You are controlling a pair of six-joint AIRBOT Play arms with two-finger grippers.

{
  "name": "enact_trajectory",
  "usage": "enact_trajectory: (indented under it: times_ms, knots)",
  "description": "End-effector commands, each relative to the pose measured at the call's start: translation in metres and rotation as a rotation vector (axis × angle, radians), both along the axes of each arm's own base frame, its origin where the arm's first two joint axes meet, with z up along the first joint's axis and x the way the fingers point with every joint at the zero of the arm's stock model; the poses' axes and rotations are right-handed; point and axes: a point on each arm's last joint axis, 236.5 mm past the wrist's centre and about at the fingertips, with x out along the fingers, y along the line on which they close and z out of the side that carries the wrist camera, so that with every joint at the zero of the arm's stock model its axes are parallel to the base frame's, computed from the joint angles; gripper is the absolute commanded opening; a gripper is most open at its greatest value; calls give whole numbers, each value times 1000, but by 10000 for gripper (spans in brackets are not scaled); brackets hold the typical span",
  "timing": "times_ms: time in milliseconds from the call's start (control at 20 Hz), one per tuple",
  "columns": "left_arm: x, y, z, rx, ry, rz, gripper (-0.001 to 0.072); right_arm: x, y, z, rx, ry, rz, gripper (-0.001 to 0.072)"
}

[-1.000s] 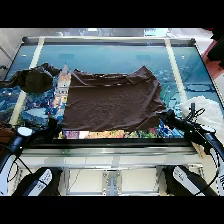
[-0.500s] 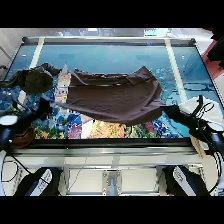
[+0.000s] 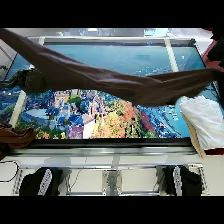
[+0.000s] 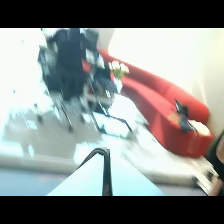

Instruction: Fold the shirts.

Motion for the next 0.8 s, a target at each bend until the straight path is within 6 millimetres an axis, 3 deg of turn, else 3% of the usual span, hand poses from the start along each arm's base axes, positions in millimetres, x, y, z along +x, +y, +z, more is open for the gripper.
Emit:
enact_trajectory:
  times_ms: [0,100,150,250,350,500,600,750]
  knots:
    - [-63,5,73,120,-178,135,14,-91,3,122,-157,-356,-196,21]
    - [-58,10,68,113,-147,151,13,-94,1,142,-179,-405,-209,21]
    - [-45,12,52,113,-79,143,13,-77,-3,137,-164,-369,-192,21]
    - [0,15,0,105,136,91,13,-19,-9,101,-108,-191,-88,21]
    - [49,22,-75,92,393,31,13,50,-9,43,-57,12,74,22]
    - [119,43,-184,21,655,6,13,138,-21,-72,46,317,220,22]
    - [160,56,-255,4,772,30,13,185,-23,-152,84,473,260,22]
    - [210,47,-349,18,898,22,14,247,-16,-260,145,619,231,22]
